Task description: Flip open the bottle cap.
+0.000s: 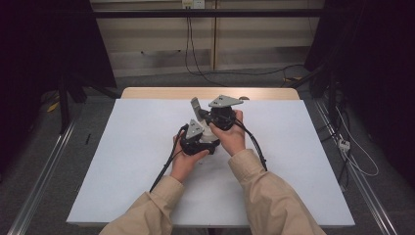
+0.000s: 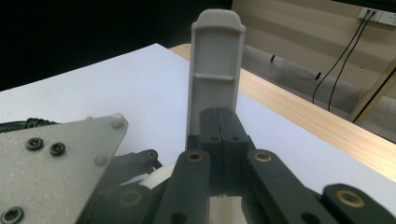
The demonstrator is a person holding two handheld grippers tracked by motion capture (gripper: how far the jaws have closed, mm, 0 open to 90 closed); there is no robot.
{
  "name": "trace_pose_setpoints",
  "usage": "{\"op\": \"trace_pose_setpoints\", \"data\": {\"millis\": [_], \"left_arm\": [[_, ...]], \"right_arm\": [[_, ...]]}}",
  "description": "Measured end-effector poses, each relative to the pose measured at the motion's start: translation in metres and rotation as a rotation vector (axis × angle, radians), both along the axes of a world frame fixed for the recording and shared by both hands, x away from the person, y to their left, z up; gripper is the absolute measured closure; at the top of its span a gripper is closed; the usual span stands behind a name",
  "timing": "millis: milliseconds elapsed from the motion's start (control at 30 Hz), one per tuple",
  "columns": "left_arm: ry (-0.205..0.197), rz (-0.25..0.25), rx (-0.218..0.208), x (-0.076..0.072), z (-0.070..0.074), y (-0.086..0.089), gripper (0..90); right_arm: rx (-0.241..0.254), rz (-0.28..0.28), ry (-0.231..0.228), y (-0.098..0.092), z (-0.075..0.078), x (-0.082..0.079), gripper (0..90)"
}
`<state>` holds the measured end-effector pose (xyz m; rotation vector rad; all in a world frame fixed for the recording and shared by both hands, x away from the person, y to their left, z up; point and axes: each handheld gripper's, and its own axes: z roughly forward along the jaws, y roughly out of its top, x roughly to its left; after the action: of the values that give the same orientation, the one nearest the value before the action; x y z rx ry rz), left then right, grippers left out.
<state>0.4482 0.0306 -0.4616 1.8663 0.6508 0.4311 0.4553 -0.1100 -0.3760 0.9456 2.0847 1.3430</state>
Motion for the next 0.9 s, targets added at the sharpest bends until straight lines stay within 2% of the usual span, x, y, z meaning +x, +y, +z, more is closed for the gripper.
{"op": "trace_pose_setpoints", "data": {"millis": [100,300,433,633,733,900], "left_arm": [[0.001,0.001,-0.002,0.0001,-0.0001,0.0,18.9],[0.002,0.002,-0.002,0.0001,-0.0001,-0.0002,18.9],[0.0,0.002,0.001,0.0001,0.0,-0.0001,18.9],[-0.002,0.001,0.002,0.0,0.0,-0.0002,18.9],[0.0,0.002,0.002,0.0,0.0,-0.0001,18.9],[0.0,0.002,0.002,0.0,0.0,-0.0002,18.9]], "right_arm": [[-0.005,0.001,-0.001,0.0013,0.0,0.0011,90.0],[0.013,-0.001,0.005,0.0021,-0.0023,0.0036,90.0],[0.001,0.004,0.001,0.0049,-0.0022,0.0053,90.0],[0.017,0.01,0.018,0.0072,-0.0058,0.0084,90.0],[-0.006,0.014,0.015,0.0089,-0.0066,0.009,90.0],[-0.008,0.014,0.016,0.0098,-0.0066,0.0088,90.0]]}}
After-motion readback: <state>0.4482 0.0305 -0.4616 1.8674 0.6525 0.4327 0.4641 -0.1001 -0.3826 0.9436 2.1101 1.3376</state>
